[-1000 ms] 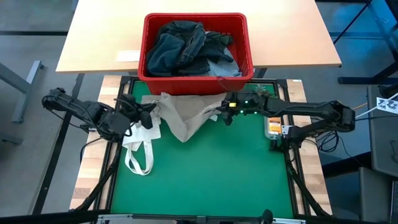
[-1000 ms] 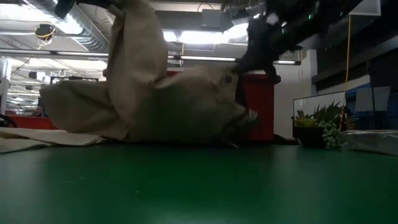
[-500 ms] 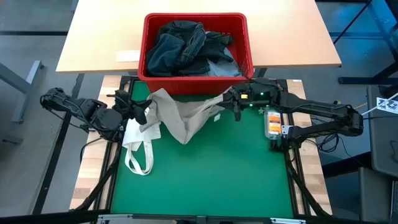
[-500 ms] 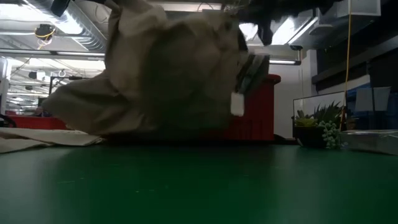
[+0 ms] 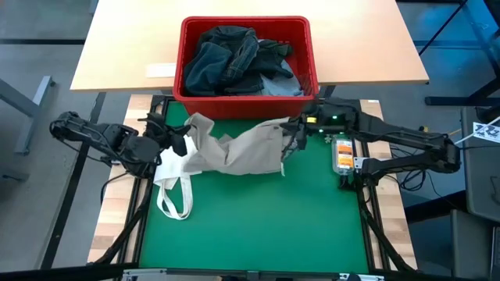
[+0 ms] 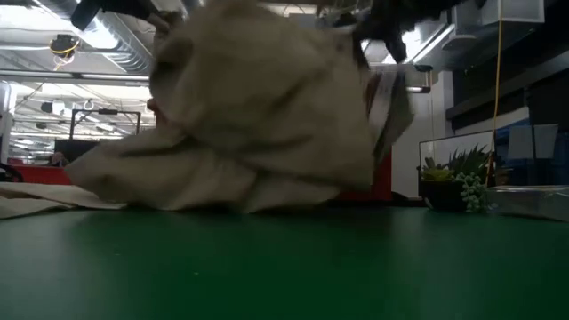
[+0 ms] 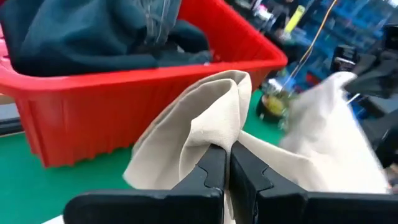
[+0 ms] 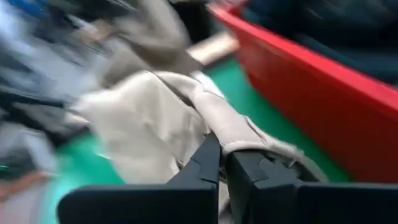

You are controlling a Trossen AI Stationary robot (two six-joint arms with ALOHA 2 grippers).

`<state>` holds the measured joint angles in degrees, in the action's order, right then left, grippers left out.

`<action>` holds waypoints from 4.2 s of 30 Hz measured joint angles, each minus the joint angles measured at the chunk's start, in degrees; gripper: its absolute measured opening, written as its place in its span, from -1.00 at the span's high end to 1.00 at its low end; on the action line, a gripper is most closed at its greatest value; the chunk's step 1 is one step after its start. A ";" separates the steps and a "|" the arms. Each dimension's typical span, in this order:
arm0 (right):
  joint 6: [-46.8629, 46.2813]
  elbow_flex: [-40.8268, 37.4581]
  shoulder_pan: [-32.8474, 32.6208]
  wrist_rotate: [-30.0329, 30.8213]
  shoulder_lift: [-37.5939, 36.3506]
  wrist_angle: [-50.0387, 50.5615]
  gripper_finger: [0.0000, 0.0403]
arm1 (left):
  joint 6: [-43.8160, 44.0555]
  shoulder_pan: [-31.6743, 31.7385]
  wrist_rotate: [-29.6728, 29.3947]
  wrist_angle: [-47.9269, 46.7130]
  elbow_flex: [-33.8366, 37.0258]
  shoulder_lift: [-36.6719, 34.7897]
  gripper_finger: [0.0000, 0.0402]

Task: Fold Laundry from Bin
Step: Fold the gray shorts

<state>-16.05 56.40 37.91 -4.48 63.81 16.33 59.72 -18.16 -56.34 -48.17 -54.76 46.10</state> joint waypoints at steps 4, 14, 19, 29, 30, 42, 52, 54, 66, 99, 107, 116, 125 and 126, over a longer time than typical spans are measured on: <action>2.41 -0.02 0.00 2.53 2.58 6.66 0.86 | -0.06 1.36 3.25 -0.04 0.01 2.68 1.00; 3.09 -0.03 0.00 3.15 6.61 6.65 0.81 | -1.69 2.79 4.86 -0.03 0.02 4.79 1.00; 6.45 -0.04 0.00 0.82 6.58 6.43 0.76 | -1.84 2.79 4.86 -0.03 0.02 4.79 1.00; 7.41 0.89 0.00 -0.20 6.54 9.82 0.08 | -1.84 2.79 5.05 -0.03 0.02 4.79 1.00; 7.49 2.20 0.00 -0.14 6.54 12.57 0.02 | -1.84 2.77 5.05 -0.03 0.02 4.79 1.00; 4.44 10.33 -7.08 -5.53 6.37 42.04 -0.19 | -1.86 2.77 5.05 -0.03 0.02 4.79 0.98; -5.20 -9.01 -20.85 -0.10 6.48 21.08 -0.19 | -1.90 2.74 5.49 -0.21 0.02 4.79 0.97; -5.35 -12.72 -22.57 1.62 6.48 13.35 -0.19 | -1.90 2.74 5.51 -0.21 0.02 4.79 0.97; -6.46 -27.15 -30.51 10.89 6.62 -11.34 -0.19 | -1.89 2.75 6.11 -0.23 0.04 4.79 0.97; -12.01 -29.83 -34.51 22.51 29.12 -42.02 -0.17 | -1.86 2.74 6.34 -0.21 0.04 4.79 0.97; -12.00 -29.83 -34.51 24.91 29.12 -42.01 0.44 | -1.85 2.76 6.40 -0.20 0.04 4.79 0.97; -11.60 -29.07 -34.51 21.26 23.32 -41.03 0.88 | -1.73 2.74 13.06 1.48 0.04 4.25 0.97; -6.49 -21.40 -34.51 17.97 -0.61 -18.25 0.93 | -0.51 2.72 25.73 5.35 0.04 -1.18 0.97; -6.49 -19.94 -34.51 17.97 -3.35 -14.18 0.94 | 0.57 2.72 28.05 5.26 0.04 -1.96 0.97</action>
<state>-22.55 36.47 3.40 13.49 60.46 2.15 60.30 -15.44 -28.29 -42.91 -54.72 44.14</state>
